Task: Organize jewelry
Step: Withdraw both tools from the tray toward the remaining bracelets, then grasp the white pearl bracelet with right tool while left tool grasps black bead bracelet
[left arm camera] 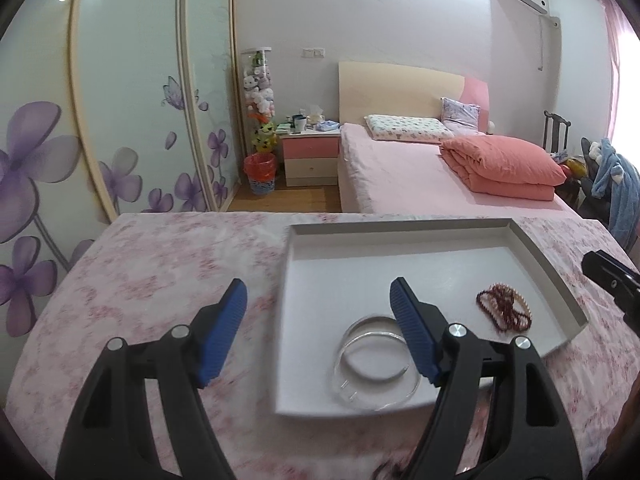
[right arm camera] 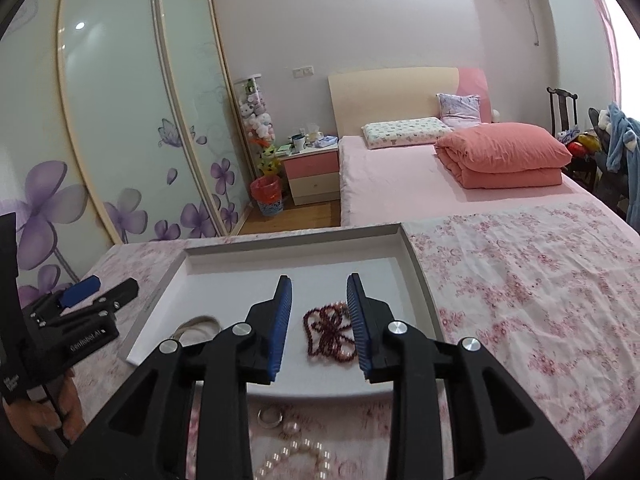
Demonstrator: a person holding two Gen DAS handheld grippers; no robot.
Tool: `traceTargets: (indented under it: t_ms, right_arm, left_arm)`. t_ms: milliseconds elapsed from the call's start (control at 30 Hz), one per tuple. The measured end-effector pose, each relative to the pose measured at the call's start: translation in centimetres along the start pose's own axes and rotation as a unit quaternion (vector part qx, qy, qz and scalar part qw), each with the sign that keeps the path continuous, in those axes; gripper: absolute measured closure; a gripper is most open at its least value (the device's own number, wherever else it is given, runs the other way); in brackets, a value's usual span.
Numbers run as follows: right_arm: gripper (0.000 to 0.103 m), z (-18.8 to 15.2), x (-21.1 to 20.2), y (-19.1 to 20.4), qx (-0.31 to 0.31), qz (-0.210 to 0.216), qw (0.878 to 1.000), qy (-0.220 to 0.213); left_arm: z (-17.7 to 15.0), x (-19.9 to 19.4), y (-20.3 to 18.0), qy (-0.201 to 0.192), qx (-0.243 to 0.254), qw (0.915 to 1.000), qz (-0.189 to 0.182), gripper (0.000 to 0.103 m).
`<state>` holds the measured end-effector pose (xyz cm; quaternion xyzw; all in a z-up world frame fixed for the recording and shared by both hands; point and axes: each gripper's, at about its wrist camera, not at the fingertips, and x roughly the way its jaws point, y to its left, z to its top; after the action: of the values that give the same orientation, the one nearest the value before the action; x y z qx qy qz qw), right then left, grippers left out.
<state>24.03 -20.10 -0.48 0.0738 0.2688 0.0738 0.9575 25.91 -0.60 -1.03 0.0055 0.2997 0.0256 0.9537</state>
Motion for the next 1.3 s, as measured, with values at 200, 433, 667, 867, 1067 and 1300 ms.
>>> traceTargets:
  t_ms: [200, 433, 667, 867, 1067, 1300]
  right_arm:
    - [0.073, -1.6, -2.2, -1.0, 0.003, -0.005, 1.000, 0.023]
    - [0.073, -4.6, -2.7, -2.5, 0.006, -0.018, 0.997, 0.077]
    - [0.073, -7.7, -1.3, -0.8, -0.005, 0.000, 0.990, 0.139]
    - [0.073, -8.9, 0.3, 0.4, -0.018, -0.009, 0.985, 0.170]
    - [0.074, -9.6, 0.9, 0.5, -0.032, -0.022, 0.983, 0.181]
    - [0.092, -9.4, 0.8, -1.1, -0.037, -0.068, 0.981, 0.175]
  left_arm:
    - [-2.4, -2.9, 3.0, 0.013, -0.010, 0.9998, 0.012, 0.026]
    - [-5.7, -4.8, 5.0, 0.038, -0.010, 0.9992, 0.009, 0.026]
    - [-8.1, -5.4, 4.5, 0.058, 0.004, 0.9983, -0.001, 0.026]
    - [-9.0, -6.0, 3.6, 0.058, 0.020, 0.9980, -0.011, 0.026]
    - [-9.4, -5.9, 2.6, 0.064, 0.031, 0.9972, -0.021, 0.026]
    - [-9.9, -5.5, 1.9, 0.075, 0.045, 0.9956, -0.032, 0.026]
